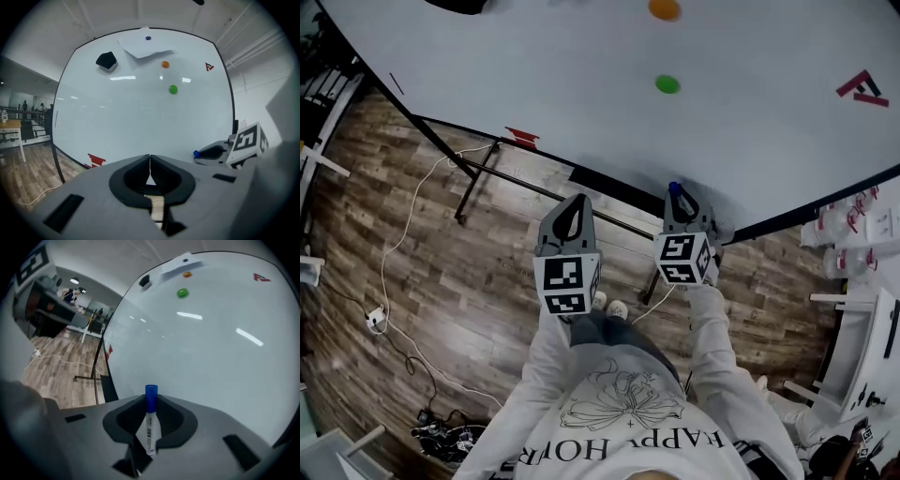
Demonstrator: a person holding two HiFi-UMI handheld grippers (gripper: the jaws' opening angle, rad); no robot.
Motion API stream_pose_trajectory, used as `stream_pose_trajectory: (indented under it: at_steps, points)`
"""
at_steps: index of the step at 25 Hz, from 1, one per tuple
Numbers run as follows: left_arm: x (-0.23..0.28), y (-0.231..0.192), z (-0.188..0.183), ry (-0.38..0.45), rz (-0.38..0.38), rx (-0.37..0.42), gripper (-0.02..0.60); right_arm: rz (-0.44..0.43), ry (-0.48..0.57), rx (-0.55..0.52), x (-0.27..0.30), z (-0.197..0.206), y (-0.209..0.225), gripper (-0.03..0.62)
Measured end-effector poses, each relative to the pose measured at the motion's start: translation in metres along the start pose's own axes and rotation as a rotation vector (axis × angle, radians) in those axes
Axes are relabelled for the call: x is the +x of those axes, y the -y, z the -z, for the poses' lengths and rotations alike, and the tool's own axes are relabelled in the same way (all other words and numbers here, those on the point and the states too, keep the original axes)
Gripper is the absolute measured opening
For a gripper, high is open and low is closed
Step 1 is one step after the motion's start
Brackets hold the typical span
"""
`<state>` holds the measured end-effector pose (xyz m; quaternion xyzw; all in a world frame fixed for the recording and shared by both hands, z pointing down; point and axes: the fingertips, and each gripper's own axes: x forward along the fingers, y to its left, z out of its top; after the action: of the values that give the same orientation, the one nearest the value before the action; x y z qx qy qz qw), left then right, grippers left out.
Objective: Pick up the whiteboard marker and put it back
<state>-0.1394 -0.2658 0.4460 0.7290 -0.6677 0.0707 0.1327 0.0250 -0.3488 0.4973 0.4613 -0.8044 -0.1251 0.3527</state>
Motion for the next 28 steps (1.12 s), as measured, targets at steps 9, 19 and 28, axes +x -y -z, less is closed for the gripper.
stream_pose_trajectory:
  at_steps: [9, 19, 28]
  points:
    - [-0.005, -0.036, 0.022, -0.036, -0.060, -0.041, 0.006, -0.123, -0.144, -0.251, 0.054, 0.036, -0.062, 0.061]
    - [-0.008, -0.053, 0.041, -0.068, -0.092, -0.077, 0.006, -0.197, -0.238, -0.340, 0.080, 0.075, -0.094, 0.061]
    - [-0.009, -0.056, 0.048, -0.080, -0.098, -0.084, 0.006, -0.248, -0.241, -0.285, 0.086, 0.079, -0.103, 0.110]
